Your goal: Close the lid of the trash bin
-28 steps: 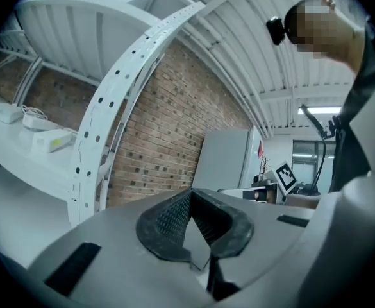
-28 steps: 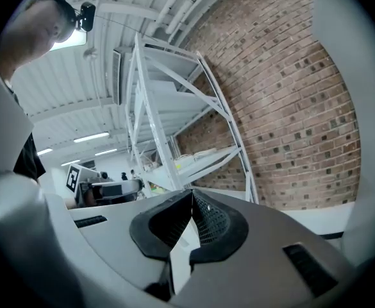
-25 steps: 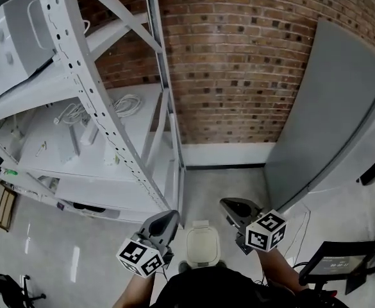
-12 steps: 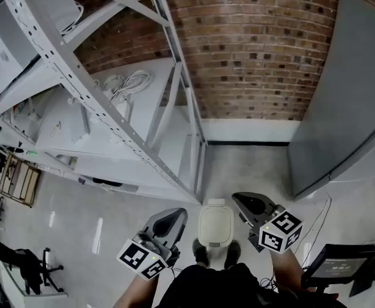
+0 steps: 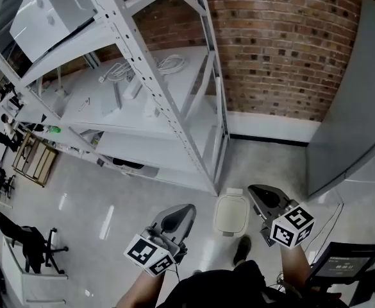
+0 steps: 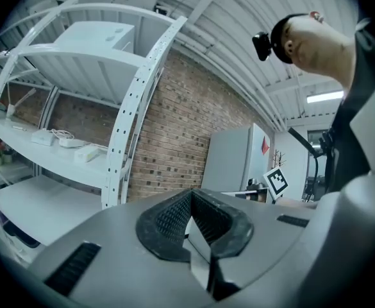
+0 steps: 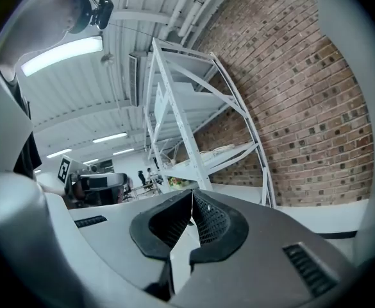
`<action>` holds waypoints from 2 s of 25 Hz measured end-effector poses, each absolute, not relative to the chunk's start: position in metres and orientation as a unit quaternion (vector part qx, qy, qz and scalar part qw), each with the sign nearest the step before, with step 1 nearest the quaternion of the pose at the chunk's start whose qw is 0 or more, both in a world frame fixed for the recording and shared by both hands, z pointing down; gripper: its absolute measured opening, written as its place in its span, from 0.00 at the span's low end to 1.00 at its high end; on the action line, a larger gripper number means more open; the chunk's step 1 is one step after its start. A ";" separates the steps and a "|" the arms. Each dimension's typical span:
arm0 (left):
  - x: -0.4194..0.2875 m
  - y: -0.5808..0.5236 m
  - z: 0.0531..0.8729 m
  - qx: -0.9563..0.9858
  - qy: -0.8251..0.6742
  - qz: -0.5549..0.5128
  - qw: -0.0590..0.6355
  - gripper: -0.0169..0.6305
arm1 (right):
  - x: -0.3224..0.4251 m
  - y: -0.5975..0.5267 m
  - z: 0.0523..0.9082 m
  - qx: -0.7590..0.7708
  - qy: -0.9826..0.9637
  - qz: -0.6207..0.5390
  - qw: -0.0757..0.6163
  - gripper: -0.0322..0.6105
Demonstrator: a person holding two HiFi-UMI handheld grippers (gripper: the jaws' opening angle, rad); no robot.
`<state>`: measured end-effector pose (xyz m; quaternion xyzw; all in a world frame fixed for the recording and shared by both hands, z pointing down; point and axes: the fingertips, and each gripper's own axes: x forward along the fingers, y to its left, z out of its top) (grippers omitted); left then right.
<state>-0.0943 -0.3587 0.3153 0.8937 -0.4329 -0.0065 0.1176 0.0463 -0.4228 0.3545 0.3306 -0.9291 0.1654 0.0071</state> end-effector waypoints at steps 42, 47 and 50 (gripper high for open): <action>-0.094 0.120 0.303 0.887 -0.444 -0.037 0.123 0.02 | 0.087 0.089 0.339 0.399 -0.903 0.160 -0.005 0.06; -0.101 0.158 0.310 0.883 -0.450 -0.031 0.131 0.02 | 0.077 0.131 0.340 0.393 -0.906 0.158 -0.004 0.06; -0.107 0.184 0.307 0.892 -0.434 -0.035 0.122 0.02 | 0.062 0.156 0.335 0.395 -0.906 0.149 -0.002 0.06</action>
